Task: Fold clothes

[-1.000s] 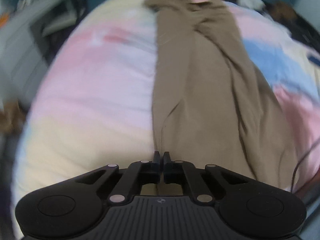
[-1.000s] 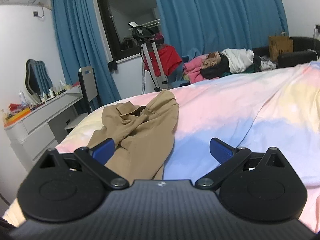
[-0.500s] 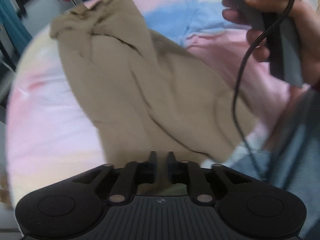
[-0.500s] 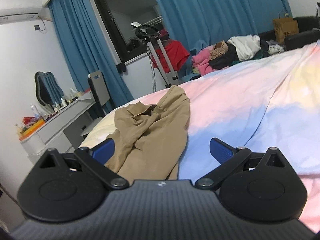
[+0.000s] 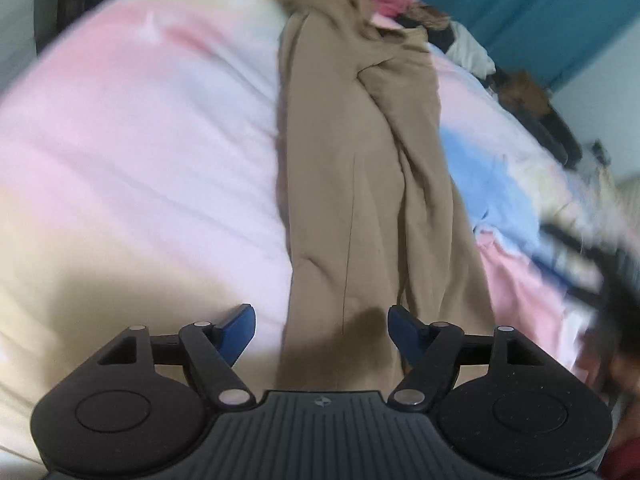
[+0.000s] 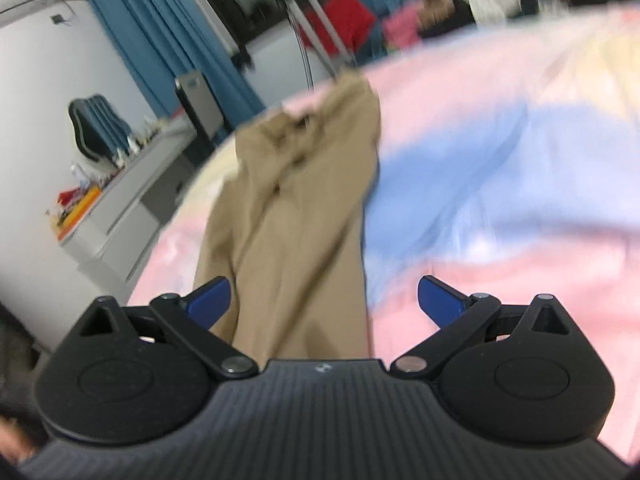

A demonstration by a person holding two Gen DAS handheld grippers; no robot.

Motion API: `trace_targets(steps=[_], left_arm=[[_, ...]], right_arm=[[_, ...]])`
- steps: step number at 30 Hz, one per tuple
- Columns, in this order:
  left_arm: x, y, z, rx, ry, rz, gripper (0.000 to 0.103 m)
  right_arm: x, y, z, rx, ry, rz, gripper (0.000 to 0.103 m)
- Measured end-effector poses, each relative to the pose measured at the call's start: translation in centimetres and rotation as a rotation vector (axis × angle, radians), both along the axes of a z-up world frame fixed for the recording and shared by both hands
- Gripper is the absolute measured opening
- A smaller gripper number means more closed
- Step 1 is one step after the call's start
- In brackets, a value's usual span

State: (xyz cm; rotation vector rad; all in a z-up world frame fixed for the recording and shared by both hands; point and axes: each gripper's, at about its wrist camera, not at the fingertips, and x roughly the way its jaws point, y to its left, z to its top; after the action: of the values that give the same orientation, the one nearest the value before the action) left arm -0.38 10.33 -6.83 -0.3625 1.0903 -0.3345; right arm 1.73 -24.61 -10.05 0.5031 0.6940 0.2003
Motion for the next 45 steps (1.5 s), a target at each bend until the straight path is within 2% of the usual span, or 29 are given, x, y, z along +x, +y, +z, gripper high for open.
trace_targets(steps=[2, 6, 9, 12, 13, 14, 15, 17, 19, 21, 24, 26, 27, 28, 30, 34, 39, 42, 45], left_arm=[[0.1, 0.4, -0.2, -0.027, 0.024, -0.001, 0.076], [-1.2, -1.0, -0.2, -0.042, 0.011, -0.153, 0.076], [-2.4, -2.1, 0.2, 0.007, 0.0, -0.243, 0.076], [-2.8, -2.3, 0.4, 0.052, -0.012, -0.262, 0.064], [-2.8, -2.2, 0.4, 0.061, -0.013, -0.26, 0.053], [-2.8, -1.9, 0.3, 0.074, -0.013, -0.249, 0.038], [-2.7, -1.6, 0.1, 0.087, -0.013, -0.237, 0.034], [-2.2, -1.0, -0.4, 0.079, -0.015, -0.212, 0.014], [-1.5, -0.3, -0.6, 0.052, -0.031, -0.19, 0.008], [-2.4, 1.2, 0.7, -0.012, -0.105, -0.168, 0.007], [-4.5, 3.5, 3.5, -0.127, -0.249, -0.135, 0.007], [-5.5, 5.1, 5.1, -0.252, -0.28, -0.111, 0.006], [-5.8, 5.2, 5.5, -0.295, -0.294, -0.106, 0.006], [-6.5, 5.5, 6.3, -0.305, -0.317, -0.102, 0.006], [-7.7, 5.8, 7.7, -0.295, -0.355, -0.097, 0.006], [-10.7, 6.3, 9.8, -0.327, -0.384, -0.102, 0.006], [-15.6, 5.2, 11.1, -0.278, -0.419, -0.132, 0.006], [-14.8, 2.4, 11.5, -0.185, -0.475, -0.143, 0.006], [-11.4, 1.3, 12.4, -0.136, -0.499, -0.125, 0.006]], right_arm=[[-0.6, 0.5, -0.8, -0.004, 0.058, 0.021, 0.1], [-1.1, 2.4, -1.8, -0.049, 0.149, 0.083, 0.1], [-1.4, 3.8, -2.6, -0.083, 0.217, 0.129, 0.099], [-1.8, 5.3, -3.5, -0.118, 0.286, 0.175, 0.101], [-1.9, 5.7, -3.7, -0.129, 0.309, 0.191, 0.1], [-2.0, 6.2, -4.0, -0.14, 0.331, 0.206, 0.09], [-2.2, 6.7, -4.2, -0.161, 0.351, 0.218, 0.078], [-2.7, 7.2, -3.6, -0.235, 0.355, 0.219, 0.041], [-3.2, 7.2, -2.6, -0.256, 0.336, 0.227, 0.017], [-3.9, 6.6, -1.1, -0.236, 0.28, 0.218, 0.015], [-5.4, 5.2, 1.4, -0.131, 0.17, 0.213, 0.014], [-6.4, 3.8, 3.0, -0.053, 0.112, 0.189, 0.014], [-6.9, 3.2, 3.7, -0.021, 0.093, 0.178, 0.013], [-7.4, 2.6, 4.6, 0.012, 0.07, 0.17, 0.013], [-8.0, 2.1, 6.1, 0.044, 0.025, 0.168, 0.013], [-10.6, 0.7, 8.3, 0.098, -0.038, 0.176, 0.013], [-14.8, 0.1, 8.0, 0.159, -0.054, 0.176, 0.013], [-14.6, -0.5, 7.6, 0.185, -0.058, 0.138, 0.013], [-12.3, -0.7, 7.9, 0.179, -0.081, 0.1, 0.013]])
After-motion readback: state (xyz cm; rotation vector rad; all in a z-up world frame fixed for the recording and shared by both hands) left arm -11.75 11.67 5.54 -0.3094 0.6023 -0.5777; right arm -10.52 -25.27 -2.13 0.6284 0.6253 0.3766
